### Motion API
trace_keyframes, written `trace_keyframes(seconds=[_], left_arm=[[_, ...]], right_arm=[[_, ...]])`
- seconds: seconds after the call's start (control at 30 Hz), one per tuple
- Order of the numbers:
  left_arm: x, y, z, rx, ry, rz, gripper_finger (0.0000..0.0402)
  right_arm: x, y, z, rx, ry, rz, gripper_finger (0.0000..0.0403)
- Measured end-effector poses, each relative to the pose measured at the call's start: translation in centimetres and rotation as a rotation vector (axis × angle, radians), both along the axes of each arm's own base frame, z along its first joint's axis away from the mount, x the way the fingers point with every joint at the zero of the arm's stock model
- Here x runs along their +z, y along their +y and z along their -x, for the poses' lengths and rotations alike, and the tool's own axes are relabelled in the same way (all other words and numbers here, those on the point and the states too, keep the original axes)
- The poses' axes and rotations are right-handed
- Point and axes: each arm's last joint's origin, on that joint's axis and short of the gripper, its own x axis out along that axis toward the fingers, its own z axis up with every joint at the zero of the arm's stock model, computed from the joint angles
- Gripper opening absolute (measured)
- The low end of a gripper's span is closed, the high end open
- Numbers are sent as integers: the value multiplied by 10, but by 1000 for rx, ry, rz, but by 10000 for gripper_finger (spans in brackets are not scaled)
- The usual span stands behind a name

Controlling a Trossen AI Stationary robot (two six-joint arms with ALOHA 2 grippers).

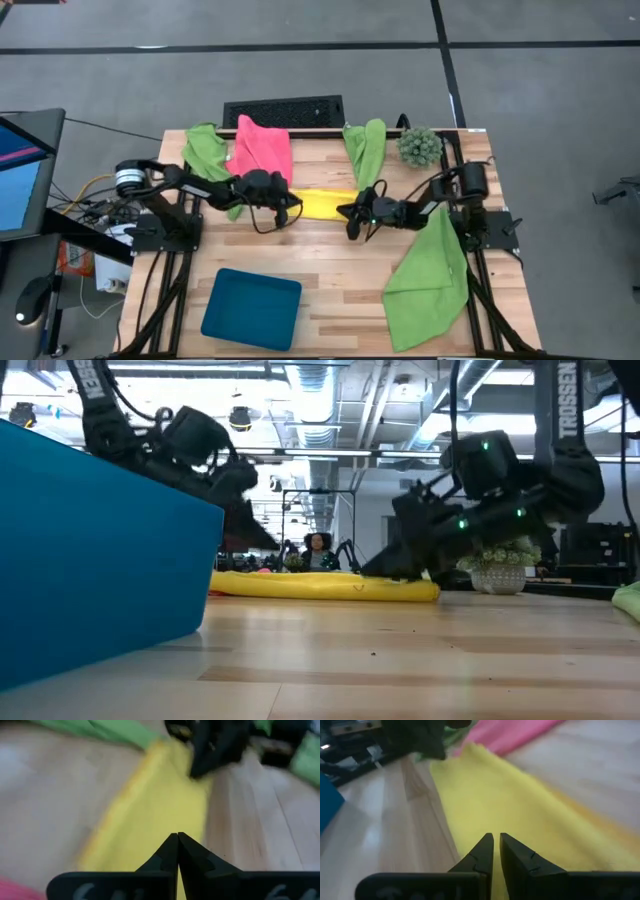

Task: Fold microfiber towels
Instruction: Fold the yellow microfiber towel

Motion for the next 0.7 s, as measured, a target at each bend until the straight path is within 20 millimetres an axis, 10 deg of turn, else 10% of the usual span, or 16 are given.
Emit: trace_keyframes(seconds=[0.37,0.7], left_arm=[[-43,4,-4,-14,95,34,0],[6,9,-11,20,-110,108,0]], right_arm=[[-14,-1,1,-2,23,17,58],[40,-6,-4,-28,-149,67,58]])
